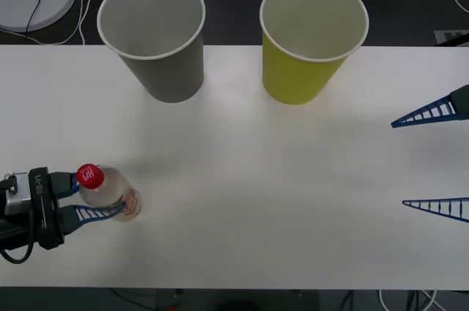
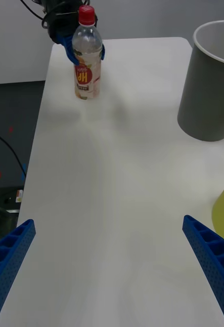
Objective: Put the can into the green bin and the plastic bottle into the gray bin
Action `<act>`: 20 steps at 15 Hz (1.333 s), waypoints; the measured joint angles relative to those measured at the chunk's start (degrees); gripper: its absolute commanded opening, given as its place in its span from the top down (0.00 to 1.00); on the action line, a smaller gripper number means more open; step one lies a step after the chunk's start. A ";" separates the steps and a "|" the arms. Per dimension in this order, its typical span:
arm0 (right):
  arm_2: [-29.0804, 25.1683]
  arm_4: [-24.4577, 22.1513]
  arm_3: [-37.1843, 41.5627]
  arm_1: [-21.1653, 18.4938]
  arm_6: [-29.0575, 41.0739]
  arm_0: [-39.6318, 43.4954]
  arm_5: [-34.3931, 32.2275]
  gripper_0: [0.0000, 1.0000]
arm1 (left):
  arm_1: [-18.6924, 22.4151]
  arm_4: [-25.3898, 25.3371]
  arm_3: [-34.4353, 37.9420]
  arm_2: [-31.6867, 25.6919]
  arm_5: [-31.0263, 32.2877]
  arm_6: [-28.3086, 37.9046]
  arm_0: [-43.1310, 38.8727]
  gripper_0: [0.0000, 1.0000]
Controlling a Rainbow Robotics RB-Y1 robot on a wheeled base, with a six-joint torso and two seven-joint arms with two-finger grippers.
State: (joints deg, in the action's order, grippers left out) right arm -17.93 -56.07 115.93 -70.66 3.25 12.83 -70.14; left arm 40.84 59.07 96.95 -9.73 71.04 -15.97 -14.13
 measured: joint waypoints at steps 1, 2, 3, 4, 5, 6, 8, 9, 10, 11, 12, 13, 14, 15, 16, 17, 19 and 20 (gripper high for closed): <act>0.00 0.00 0.00 0.00 0.00 0.00 0.00 0.00 | 0.51 -0.13 0.53 -0.37 -0.36 0.39 -0.33 1.00; 0.00 0.00 0.00 0.00 0.00 0.00 0.00 0.00 | 1.08 -0.15 1.28 -0.80 -0.94 0.91 -0.75 1.00; 0.00 0.00 0.00 0.00 0.00 0.00 0.00 0.00 | 1.67 -0.16 2.06 -1.26 -1.52 1.49 -1.23 1.00; 0.00 0.00 0.00 0.00 0.00 0.00 0.00 0.00 | 2.35 -0.16 2.84 -1.62 -2.28 2.08 -1.72 1.00; 0.00 0.00 0.00 0.00 0.00 0.00 0.00 0.00 | 3.10 -0.19 3.48 -1.79 -3.19 3.05 -2.05 1.00; 0.00 0.00 0.00 0.00 0.00 0.00 0.00 0.00 | 3.94 -0.22 4.23 -2.02 -3.97 4.47 -2.29 1.00; 0.00 0.00 0.00 0.00 0.00 0.00 0.00 0.00 | 5.46 -0.20 5.29 -2.89 -5.34 6.39 -2.79 1.00; 0.00 0.00 0.00 0.00 0.00 0.00 0.00 0.00 | 6.16 -0.27 5.50 -3.09 -6.27 6.97 -2.82 1.00; 0.00 0.00 0.00 0.00 0.00 0.00 0.00 0.00 | 6.75 -0.36 5.52 -3.31 -7.23 7.45 -2.83 1.00; 0.00 0.00 0.00 0.00 0.00 0.00 0.00 0.00 | 7.26 -0.55 5.53 -3.50 -8.22 7.89 -2.83 1.00; 0.00 0.00 0.00 0.00 0.00 0.00 0.00 0.00 | 7.71 -0.84 5.53 -3.67 -9.02 8.24 -2.86 1.00; 0.00 0.00 0.00 0.00 0.00 0.00 0.00 0.00 | 8.07 -1.08 5.53 -4.04 -9.84 8.61 -2.89 1.00; 0.00 0.00 0.00 0.00 0.00 0.00 0.00 0.00 | 8.36 -1.20 5.53 -4.60 -10.62 9.03 -2.86 1.00; 0.00 0.00 0.00 0.00 0.00 0.00 0.00 0.00 | 8.63 -1.25 5.53 -5.13 -11.21 9.48 -2.86 1.00; 0.00 0.00 0.00 0.00 0.00 0.00 0.00 0.00 | 8.88 -1.33 5.53 -5.72 -11.68 9.99 -2.97 1.00; 0.00 0.00 0.00 0.00 0.00 0.00 0.00 0.00 | 9.15 -1.48 5.53 -6.38 -12.13 10.49 -3.10 1.00; 0.00 0.00 0.00 0.00 0.00 0.00 0.00 0.00 | 9.72 -1.77 5.54 -7.50 -13.16 11.64 -3.26 1.00; 0.00 0.00 0.00 0.00 0.00 0.00 0.00 0.00 | 10.02 -1.89 5.54 -7.89 -13.68 12.22 -3.27 1.00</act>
State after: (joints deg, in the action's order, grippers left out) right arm -17.93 -56.07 115.93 -70.66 3.25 12.83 -70.14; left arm 50.86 57.18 102.49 -17.62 57.36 -3.76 -17.40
